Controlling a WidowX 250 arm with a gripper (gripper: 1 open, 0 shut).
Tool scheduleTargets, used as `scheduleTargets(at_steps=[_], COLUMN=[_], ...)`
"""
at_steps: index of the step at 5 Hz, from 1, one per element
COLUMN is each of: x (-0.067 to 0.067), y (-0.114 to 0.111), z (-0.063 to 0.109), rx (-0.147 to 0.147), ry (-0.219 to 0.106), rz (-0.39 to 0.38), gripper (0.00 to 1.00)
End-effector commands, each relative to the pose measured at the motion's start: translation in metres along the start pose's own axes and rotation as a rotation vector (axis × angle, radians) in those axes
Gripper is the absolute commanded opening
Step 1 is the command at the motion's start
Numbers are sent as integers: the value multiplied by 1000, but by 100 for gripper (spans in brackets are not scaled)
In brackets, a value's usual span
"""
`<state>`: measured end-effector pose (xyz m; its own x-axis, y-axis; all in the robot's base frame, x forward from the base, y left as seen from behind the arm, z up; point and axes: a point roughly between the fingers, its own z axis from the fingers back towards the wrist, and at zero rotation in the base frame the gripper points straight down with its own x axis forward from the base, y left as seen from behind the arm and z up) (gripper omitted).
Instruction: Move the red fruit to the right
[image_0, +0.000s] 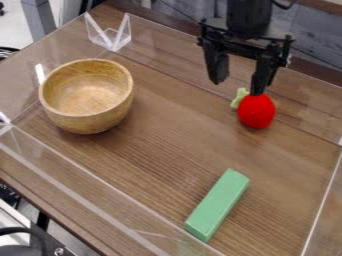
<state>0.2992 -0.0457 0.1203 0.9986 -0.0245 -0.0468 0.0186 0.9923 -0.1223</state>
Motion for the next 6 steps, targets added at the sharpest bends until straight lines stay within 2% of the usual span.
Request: scheduleTargets(at_steps=[1,3,5,6], x=[0,0,0,-1], y=[10,0,-1,13], z=[20,33,36,41], rx=[-4,1,3,-2], ry=[-99,-160,-219,-237], rz=[54,138,231,209], gripper=[100,100,100,100])
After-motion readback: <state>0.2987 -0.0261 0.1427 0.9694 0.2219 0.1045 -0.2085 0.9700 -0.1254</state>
